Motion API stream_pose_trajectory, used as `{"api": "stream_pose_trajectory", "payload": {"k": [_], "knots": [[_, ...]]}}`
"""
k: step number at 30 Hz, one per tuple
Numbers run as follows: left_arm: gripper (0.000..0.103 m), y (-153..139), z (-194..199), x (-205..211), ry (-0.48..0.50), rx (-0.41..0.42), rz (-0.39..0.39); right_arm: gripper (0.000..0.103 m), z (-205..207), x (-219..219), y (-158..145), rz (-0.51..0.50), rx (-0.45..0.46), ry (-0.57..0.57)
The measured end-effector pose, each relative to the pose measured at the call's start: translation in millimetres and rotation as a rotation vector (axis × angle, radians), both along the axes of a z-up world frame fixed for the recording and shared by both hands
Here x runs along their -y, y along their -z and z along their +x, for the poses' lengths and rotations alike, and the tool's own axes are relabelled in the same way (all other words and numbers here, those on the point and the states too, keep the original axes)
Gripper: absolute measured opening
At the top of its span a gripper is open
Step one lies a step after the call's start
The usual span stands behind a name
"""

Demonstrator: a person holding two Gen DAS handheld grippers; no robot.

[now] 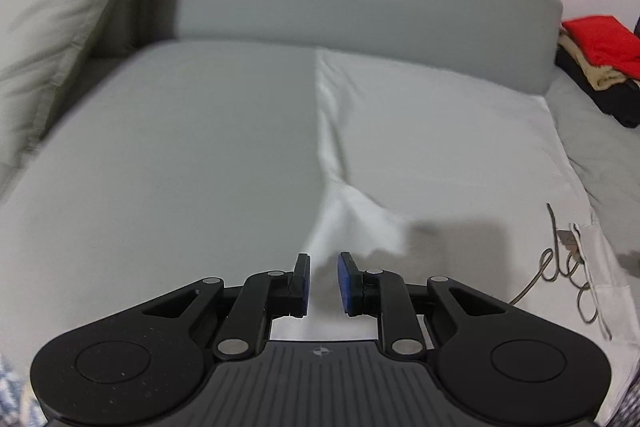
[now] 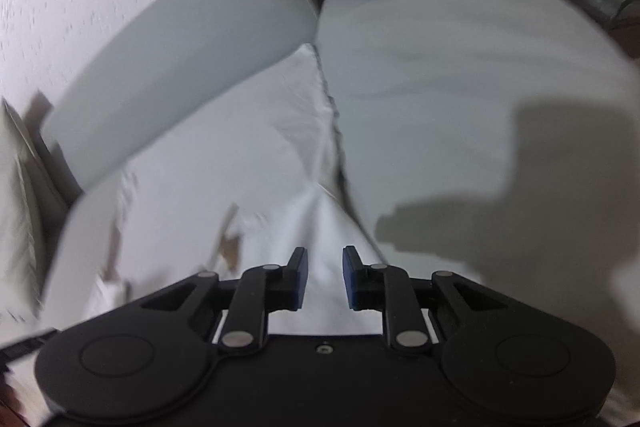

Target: Fold clothes

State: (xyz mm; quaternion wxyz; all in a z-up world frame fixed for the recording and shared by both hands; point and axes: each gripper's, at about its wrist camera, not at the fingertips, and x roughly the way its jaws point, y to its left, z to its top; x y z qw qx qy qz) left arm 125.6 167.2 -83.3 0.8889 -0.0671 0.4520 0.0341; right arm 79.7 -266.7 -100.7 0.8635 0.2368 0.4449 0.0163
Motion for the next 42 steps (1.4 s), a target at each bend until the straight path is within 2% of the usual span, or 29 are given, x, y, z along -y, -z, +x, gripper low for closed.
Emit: {"api": "stream_pose_trajectory", "payload": {"k": [3,5,11,14,17,19,22,23,26,29,34,38,42], "knots": [[0.019,23.6,31.8,4.9,-0.024,-0.071,-0.013,0.019,31.9,-5.2,19.9,0.04,-0.082,0.016],[0.019,32.9,46.9,8.9,-0.028,-0.074,0.005,0.019,47.6,-9.3,31.5,0.056,-0.111,0.019],[0.019,44.6,89.9,30.2,0.03,-0.069,0.088,0.019,85.2,-27.6,47.6,0.026,-0.086,-0.017],[0.019,36.0,93.3,32.2,0.026,-0.04,0.118,0.02,100.0,-29.5,47.0,0.023,-0.08,-0.009],[0.02,11.2,68.1,31.9,0.056,0.033,0.102,0.02,89.3,-23.3,31.7,0.07,-0.036,-0.004],[0.027,-3.4,42.2,30.8,0.074,0.071,0.087,0.02,69.4,-19.2,19.0,0.068,-0.014,-0.022],[0.025,4.7,16.4,32.9,0.096,0.024,0.044,0.015,42.2,-20.9,15.8,0.054,-0.035,-0.082],[0.026,12.6,11.1,36.8,0.109,-0.005,0.047,0.008,37.0,-24.2,18.8,0.043,-0.049,-0.109],[0.026,29.6,-8.4,50.5,0.106,-0.047,0.1,0.006,27.3,-38.0,32.6,-0.015,-0.092,-0.175],[0.025,21.8,-38.4,58.1,0.124,-0.043,0.093,0.006,-3.0,-47.6,24.1,-0.073,-0.078,-0.203],[0.025,4.8,-83.0,53.3,0.125,0.031,0.095,0.009,-52.1,-42.4,-3.8,-0.04,-0.04,-0.245],[0.023,3.2,-87.8,54.8,0.107,0.043,0.072,0.01,-49.6,-47.2,-7.0,-0.022,-0.029,-0.256],[0.021,17.6,-92.2,81.8,0.184,0.008,0.108,0.01,-51.7,-62.5,-2.0,-0.031,-0.033,-0.289]]}}
